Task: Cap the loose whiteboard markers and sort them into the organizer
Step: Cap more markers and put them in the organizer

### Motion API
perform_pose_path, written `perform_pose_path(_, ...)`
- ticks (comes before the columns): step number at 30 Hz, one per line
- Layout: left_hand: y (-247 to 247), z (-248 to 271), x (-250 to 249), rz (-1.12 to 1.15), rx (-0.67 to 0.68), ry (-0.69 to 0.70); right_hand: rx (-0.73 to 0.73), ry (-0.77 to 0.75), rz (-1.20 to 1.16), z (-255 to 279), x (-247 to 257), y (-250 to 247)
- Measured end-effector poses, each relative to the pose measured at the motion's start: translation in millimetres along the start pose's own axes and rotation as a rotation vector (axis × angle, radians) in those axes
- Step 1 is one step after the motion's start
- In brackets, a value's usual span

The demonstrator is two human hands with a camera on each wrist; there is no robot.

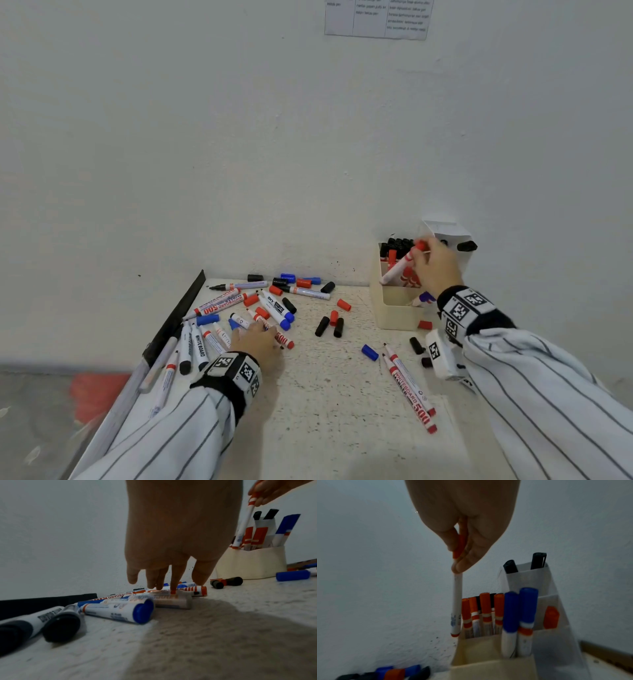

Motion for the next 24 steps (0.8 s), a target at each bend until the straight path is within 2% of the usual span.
perform_pose_path(3,-2,-4,1,0.028,-0.040,-0.018,-0.091,-0.002,0.052,-14,-2,-8)
perform_pose_path(8,-13,-9,1,0.082,-0.125,0.014,0.022,-0.002,0.178,-22,-11,15)
perform_pose_path(11,-16,-10,0,0.017,-0.160,0.057,0.016,0.020,0.176,-22,-18,23)
perform_pose_path(15,-16,-13,-4,0.057,-0.195,0.113,0.091,0.051,0.500,-18,-25,34)
perform_pose_path(17,-13,-14,-9,0.057,-0.174,0.167,0.120,0.049,0.565,-16,-26,40)
perform_pose_path(20,-11,-13,-16,-0.017,-0.136,0.235,0.113,0.004,0.509,-13,-20,43)
perform_pose_path(22,-13,-11,-19,-0.023,-0.156,0.233,0.103,-0.073,0.333,-9,-12,44)
perform_pose_path(24,-17,-10,-22,-0.003,-0.192,0.222,0.159,-0.081,0.115,0,-5,47)
Point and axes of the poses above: each hand's wrist, its own z-axis away from the middle knuckle, its own y-axis out of the palm, x = y × z, the point moved 7 cm from there along -z, towards the middle knuckle, and after that the axes turned 11 degrees about -z, right-handed, at the moved point
